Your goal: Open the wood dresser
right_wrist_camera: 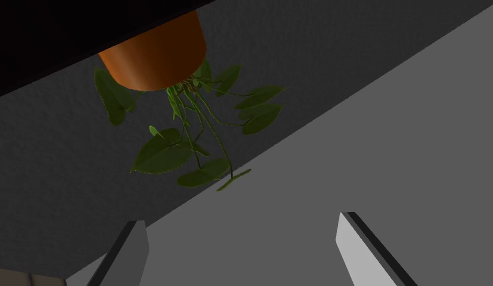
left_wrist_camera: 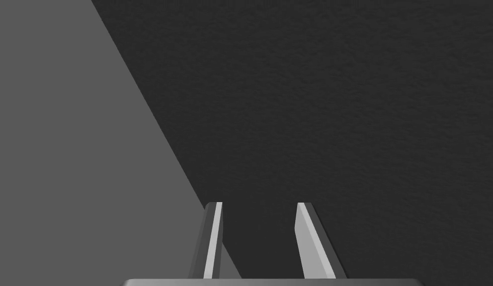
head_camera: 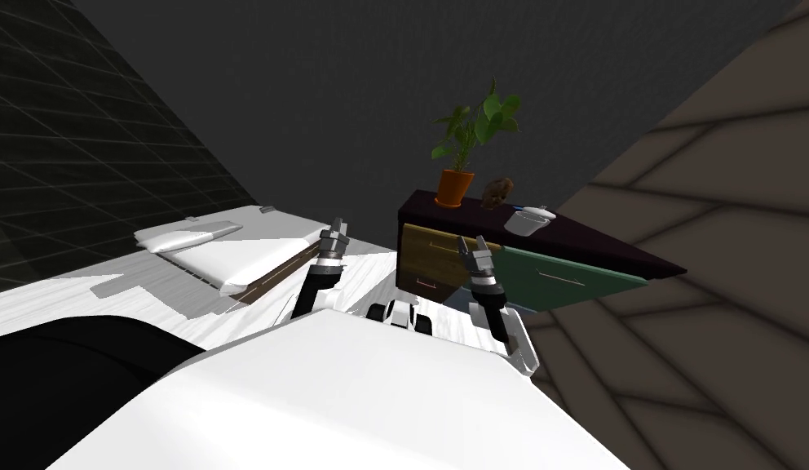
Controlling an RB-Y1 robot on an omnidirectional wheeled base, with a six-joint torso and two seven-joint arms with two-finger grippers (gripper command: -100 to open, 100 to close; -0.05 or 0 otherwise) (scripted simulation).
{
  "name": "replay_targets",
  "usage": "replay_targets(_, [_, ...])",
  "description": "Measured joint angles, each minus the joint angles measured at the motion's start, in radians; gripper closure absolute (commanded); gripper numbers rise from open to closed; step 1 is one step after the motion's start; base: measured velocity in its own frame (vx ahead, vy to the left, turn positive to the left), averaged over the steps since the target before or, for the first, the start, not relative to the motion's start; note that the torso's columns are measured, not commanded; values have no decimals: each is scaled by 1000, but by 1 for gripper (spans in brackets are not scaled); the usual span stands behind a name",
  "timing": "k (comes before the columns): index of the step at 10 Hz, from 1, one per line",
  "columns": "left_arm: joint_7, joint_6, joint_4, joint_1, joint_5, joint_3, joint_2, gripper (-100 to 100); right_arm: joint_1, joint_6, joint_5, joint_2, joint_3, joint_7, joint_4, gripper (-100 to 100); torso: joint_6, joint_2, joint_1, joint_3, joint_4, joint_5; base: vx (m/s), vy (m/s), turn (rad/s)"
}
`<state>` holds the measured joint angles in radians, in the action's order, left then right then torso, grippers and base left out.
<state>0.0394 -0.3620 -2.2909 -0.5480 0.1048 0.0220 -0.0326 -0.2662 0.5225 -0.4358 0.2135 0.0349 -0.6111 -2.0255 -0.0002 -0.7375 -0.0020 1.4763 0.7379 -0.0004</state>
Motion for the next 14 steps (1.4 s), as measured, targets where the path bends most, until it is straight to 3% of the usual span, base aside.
replay_targets(14, [0, 0, 0, 0, 0, 0, 0, 0, 100, -31, -203, 16, 36, -371, 165, -100, 1, 0, 1, 0, 0, 0, -15, 57, -81])
